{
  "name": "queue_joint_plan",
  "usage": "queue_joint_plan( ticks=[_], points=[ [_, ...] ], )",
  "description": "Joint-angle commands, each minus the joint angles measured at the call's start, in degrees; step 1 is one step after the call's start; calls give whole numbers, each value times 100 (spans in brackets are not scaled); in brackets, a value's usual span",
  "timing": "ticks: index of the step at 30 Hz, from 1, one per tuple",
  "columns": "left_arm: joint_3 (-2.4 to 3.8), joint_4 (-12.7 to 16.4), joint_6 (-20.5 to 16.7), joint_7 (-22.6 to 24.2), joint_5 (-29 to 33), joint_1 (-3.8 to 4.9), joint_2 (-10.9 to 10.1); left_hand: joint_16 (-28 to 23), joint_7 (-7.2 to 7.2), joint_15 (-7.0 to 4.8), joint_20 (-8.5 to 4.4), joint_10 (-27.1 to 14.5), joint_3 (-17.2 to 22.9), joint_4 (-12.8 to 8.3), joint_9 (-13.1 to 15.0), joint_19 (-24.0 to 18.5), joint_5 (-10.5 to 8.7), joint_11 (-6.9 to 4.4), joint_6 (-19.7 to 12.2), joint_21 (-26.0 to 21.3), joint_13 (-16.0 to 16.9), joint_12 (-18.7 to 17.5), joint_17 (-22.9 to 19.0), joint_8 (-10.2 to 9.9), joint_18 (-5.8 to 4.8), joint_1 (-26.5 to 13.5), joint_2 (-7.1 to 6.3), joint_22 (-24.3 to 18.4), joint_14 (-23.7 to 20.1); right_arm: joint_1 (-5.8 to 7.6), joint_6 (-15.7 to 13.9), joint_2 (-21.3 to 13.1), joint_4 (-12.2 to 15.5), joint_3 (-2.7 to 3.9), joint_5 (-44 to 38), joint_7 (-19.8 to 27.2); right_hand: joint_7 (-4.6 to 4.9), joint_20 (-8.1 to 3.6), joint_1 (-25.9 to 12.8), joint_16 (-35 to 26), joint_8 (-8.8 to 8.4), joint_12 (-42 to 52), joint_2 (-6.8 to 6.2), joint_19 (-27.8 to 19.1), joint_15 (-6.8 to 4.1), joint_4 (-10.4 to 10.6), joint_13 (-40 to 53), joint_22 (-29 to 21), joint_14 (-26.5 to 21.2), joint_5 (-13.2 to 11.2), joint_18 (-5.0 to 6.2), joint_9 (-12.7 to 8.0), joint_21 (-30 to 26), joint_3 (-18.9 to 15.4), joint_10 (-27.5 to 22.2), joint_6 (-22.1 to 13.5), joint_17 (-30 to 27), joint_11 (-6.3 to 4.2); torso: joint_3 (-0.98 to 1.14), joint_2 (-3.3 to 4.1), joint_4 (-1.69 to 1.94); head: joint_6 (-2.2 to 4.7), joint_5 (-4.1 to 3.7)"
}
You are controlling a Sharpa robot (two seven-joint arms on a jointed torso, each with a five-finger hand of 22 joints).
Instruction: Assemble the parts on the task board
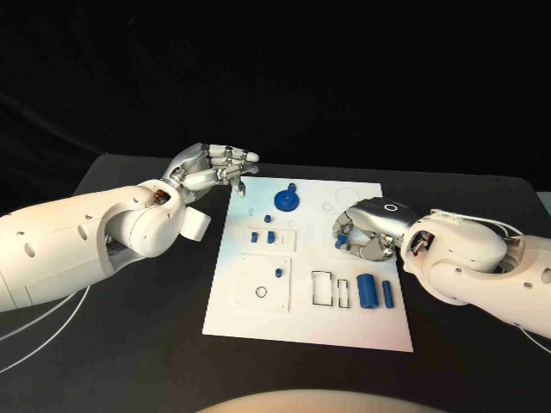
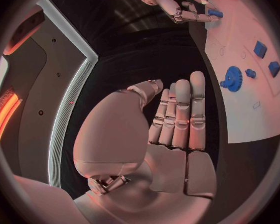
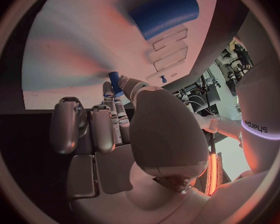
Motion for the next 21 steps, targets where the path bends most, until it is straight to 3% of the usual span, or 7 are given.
queue_joint_plan(
  ticks=[1, 10, 13, 21],
  points=[
    [4, 20, 99, 20, 12, 3, -2, 21, -14, 2, 40, -50, -16, -13, -7, 6, 4, 8, -43, -27, 8, 22, -5, 5, 36, 13, 55, -7, -42, -20, 101, 25, -16, -3, -68, -34, -1, -22, 47, 28, 25, 26, -7, 47, -42, -6, -9, 623, 224, -8, -99, 9, 3, 32, 40, 42, -1, -6, 5, 8, -1, -12, 6],
    [4, 30, 100, 6, 12, 4, -16, 24, -13, 1, 39, -60, -17, -16, -8, 8, 3, 8, -44, -29, 15, 46, -11, 10, 36, 18, 63, -8, -43, -33, -28, 37, -44, -4, -135, -89, -39, -60, 95, 79, 104, 68, 100, 87, -86, -63, 7, 695, 237, -22, -124, 58, 134, 215, 245, 160, 47, -60, 2, 1, -2, -37, -3],
    [4, 32, 100, 5, 11, 4, -19, 24, -13, 1, 39, -60, -17, -16, -8, 8, 3, 8, -44, -29, 15, 46, -11, 10, 36, 18, 63, -8, -43, -34, -188, 35, -37, -4, -146, -84, -76, -93, 148, 111, 183, 111, 175, 124, -125, -138, 37, 754, 248, -150, -145, 105, 252, 317, 385, 256, 80, -108, 2, -1, -4, -39, -4],
    [3, 29, 101, 6, 11, 4, -20, 24, -13, 1, 39, -60, -17, -16, -8, 8, 3, 8, -44, -29, 15, 46, -11, 10, 36, 18, 63, -8, -43, -34, -745, -38, 122, 3, -79, -11, -128, -144, 149, 151, 339, 164, 235, 185, -178, -275, 105, 856, 262, -142, -182, 212, 450, 442, 594, 383, 110, -173, 1, -7, 0, -33, -18]
  ],
)
